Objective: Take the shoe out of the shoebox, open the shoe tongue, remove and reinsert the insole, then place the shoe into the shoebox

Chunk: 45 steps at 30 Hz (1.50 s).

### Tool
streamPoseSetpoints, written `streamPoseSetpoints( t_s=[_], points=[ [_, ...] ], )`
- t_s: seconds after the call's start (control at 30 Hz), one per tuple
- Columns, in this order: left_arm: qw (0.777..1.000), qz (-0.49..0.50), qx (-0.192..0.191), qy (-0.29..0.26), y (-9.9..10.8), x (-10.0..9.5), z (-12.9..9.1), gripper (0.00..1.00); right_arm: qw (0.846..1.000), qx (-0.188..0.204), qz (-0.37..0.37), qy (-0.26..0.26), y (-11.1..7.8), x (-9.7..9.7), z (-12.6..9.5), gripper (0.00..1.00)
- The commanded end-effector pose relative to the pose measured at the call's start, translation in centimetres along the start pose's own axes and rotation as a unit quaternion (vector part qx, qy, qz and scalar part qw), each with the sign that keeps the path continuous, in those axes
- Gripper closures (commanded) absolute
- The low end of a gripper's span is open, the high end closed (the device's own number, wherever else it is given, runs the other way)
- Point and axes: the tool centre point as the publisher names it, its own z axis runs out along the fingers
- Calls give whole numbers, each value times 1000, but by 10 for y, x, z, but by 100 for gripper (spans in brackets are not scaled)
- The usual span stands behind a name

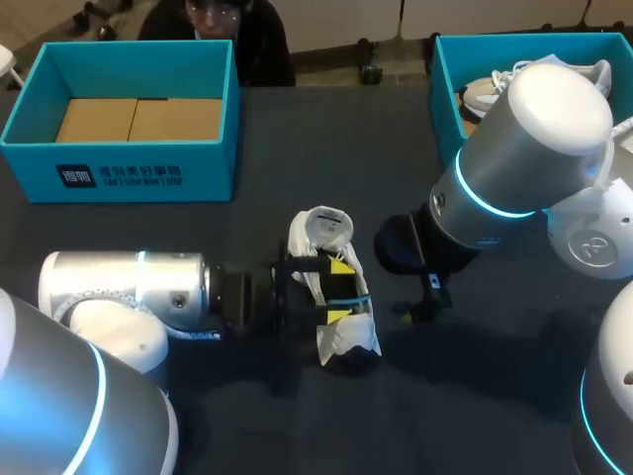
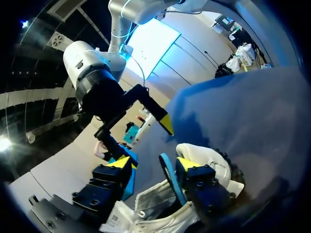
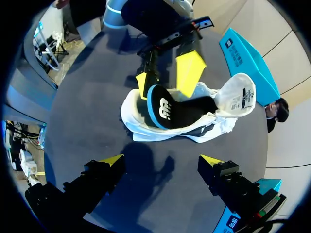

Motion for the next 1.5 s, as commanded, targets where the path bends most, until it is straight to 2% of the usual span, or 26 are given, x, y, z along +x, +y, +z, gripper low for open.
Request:
streamPoseSetpoints(
  t_s=[0.03, 0.1, 0.13, 0.17, 0.2, 0.37, 0.73, 0.8, 0.83, 0.87, 1.13, 1.17, 1.33, 1.5],
  points=[
    [1000, 2, 1, 2, -3, -3, -10, 25, 1000, -1, -1, -1, -1, 1, 0, 0],
    [1000, 2, 2, 1, -3, -7, -12, 27, 1000, -1, -1, -1, -1, 1, 0, 0],
    [1000, 2, 3, 2, -2, -8, -13, 35, 1000, -1, -1, -1, -1, 1, 0, 0],
    [1000, 4, 2, 4, -2, -9, -14, 36, 1000, -1, -1, -1, -1, 1, 0, 0],
    [1000, 4, 5, 9, -3, -10, -15, 42, 1000, -1, -1, -1, -1, 1, 0, 0],
    [1000, 13, 4, 24, -3, -17, -21, 55, 1000, -1, -1, -1, -1, 1, 0, 0],
    [998, 17, 0, 68, -4, -16, -38, 58, 1000, -1, -1, -1, -1, 1, 0, 0],
    [996, 21, 1, 89, -3, -16, -41, 72, 1000, -1, -1, -1, -1, 1, 0, 0],
    [996, 20, 1, 91, -2, -16, -41, 74, 1000, -1, -1, -1, -1, 1, 0, 0],
    [994, 22, 5, 104, -1, -17, -43, 98, 1000, -1, -1, -1, -1, 1, 0, 0],
    [988, 43, 14, 151, 1, -25, -46, 100, 1000, -1, -1, -1, -1, 1, 0, 0],
    [981, 52, 21, 185, 2, -27, -46, 100, 1000, -1, -1, -1, -1, 1, 0, 0],
    [972, 67, 27, 225, 2, -32, -47, 100, 1000, -1, -1, -1, -1, 1, 0, 0],
    [954, 72, 52, 285, 2, -38, -49, 100, 1000, -1, -1, -1, -1, 1, 0, 0]
  ],
)
